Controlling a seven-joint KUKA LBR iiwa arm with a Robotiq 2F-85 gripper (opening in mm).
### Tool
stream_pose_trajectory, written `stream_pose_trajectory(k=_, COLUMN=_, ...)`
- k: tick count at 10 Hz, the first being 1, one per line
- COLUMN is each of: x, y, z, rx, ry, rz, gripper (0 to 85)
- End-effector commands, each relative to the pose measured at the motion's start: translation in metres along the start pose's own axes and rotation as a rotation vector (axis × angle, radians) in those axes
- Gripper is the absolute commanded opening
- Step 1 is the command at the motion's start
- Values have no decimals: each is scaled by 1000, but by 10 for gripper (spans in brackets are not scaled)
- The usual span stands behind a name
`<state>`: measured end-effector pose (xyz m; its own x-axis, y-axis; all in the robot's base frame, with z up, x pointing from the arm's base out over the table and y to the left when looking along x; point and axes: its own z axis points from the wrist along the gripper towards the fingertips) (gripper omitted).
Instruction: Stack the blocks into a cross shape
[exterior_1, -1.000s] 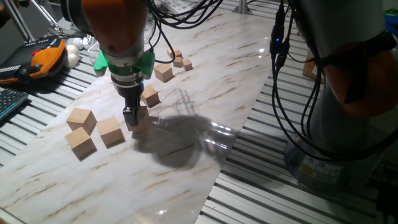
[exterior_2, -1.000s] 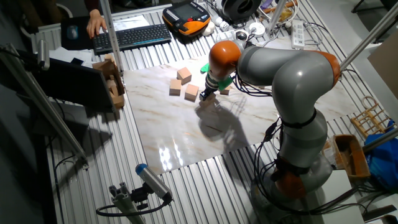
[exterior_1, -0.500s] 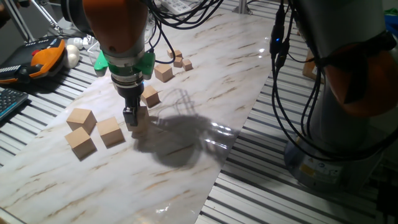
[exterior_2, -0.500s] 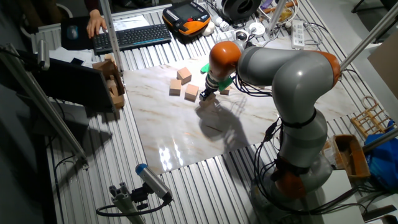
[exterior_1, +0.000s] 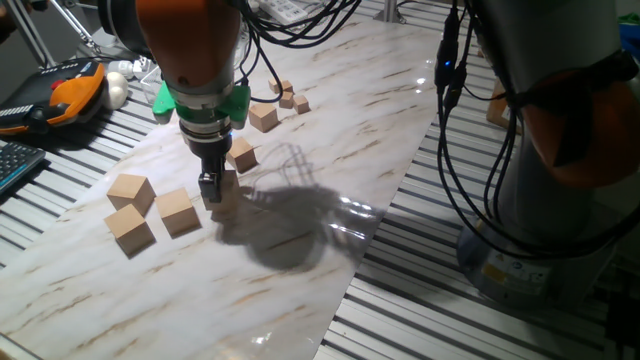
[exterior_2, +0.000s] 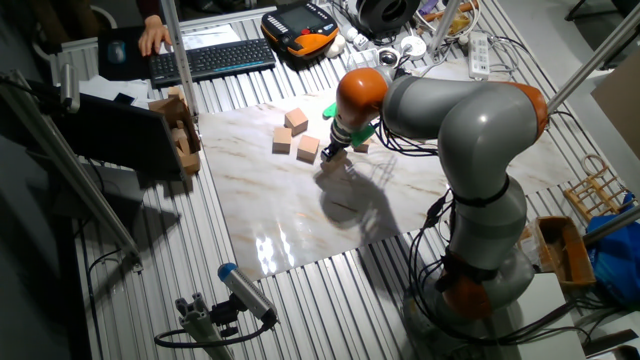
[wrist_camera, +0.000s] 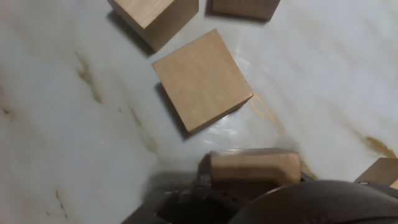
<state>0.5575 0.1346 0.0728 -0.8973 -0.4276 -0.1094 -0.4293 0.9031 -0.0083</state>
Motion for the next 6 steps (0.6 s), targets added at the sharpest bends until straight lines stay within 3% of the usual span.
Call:
stream_pose_trajectory(k=1, x=0, y=1, z=0, rx=-5, ry=10, rz=-1, gripper=0)
stream_pose_trajectory(k=6, x=1, y=4, z=0, rx=0, ry=13, rz=3, gripper=0)
